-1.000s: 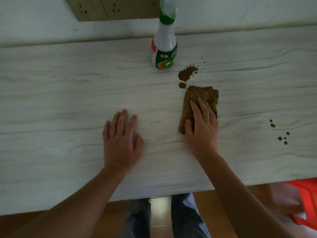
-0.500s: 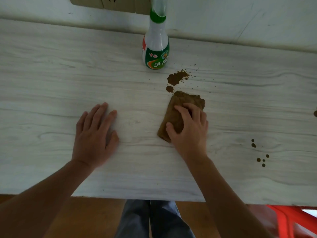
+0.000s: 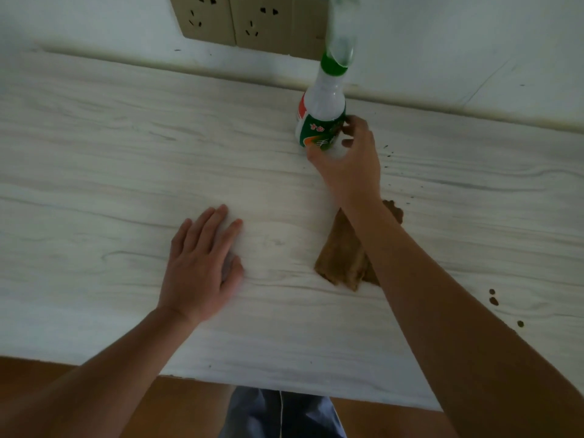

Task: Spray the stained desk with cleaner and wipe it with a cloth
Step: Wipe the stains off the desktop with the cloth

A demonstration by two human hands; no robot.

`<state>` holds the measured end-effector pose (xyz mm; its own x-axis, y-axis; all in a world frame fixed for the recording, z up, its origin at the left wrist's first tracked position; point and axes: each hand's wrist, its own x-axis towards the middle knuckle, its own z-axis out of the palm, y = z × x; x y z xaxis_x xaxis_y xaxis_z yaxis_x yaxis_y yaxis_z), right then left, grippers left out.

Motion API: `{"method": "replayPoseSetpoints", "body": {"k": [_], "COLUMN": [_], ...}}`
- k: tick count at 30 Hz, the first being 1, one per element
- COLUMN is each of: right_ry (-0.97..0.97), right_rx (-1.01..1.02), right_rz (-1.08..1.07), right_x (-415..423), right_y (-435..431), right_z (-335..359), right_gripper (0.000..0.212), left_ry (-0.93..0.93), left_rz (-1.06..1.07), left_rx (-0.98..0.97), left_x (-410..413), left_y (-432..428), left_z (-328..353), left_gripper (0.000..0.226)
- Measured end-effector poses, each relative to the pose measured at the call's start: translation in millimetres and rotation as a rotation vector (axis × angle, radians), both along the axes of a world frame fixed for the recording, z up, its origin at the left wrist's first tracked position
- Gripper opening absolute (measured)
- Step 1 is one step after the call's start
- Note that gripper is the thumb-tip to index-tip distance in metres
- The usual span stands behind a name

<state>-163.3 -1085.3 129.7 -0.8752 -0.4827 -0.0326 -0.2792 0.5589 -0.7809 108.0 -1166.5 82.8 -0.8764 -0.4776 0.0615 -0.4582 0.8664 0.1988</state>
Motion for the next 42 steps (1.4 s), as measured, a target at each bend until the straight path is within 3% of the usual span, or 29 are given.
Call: {"method": "replayPoseSetpoints", "body": {"k": [3, 8, 22, 27, 31, 37, 42], "right_ry": [-0.021, -0.008, 0.049, 0.048, 0.014, 0.117, 0.179], "right_rx": [-0.073, -0.092, -0.121, -0.047, 0.095, 0.234, 0.369], "right_rz": [-0.044, -0.074, 0.300, 0.370, 0.442, 0.405, 0.222], "right_x": [-5.7, -8.8, 56.7, 57.4, 45.4, 51.9, 70.9], "right_y": [-21.3, -41.0, -139.2, -151.9, -117.6, 20.1, 122.4], "right_z": [-5.4, -9.2, -13.6, -17.7, -11.9, 3.4, -2.5], "right_gripper": [0.088, 0.080, 0.084, 0.085, 0.072, 0.047, 0.055], "left_ry": [0.004, 0.002, -0.023, -0.011, -0.027, -0.032, -0.037], "left_rz": [-0.003, -0.001, 0.025, 0.026, 0.017, 0.008, -0.001], "left_rx": [0.003, 0.012, 0.051, 0.040, 0.021, -0.002, -0.014], "left_x": [-0.2, -0.1, 0.1, -0.3, 0.4, -0.5, -0.4], "left_y": [0.0, -0.5, -0.5, -0.4, 0.1, -0.4, -0.6], "left_z": [0.0, -0.4, -0.5, 0.1, -0.2, -0.7, -0.9], "left_gripper": [0.061, 0.061, 0.062, 0.063, 0.062, 0.061, 0.062]}}
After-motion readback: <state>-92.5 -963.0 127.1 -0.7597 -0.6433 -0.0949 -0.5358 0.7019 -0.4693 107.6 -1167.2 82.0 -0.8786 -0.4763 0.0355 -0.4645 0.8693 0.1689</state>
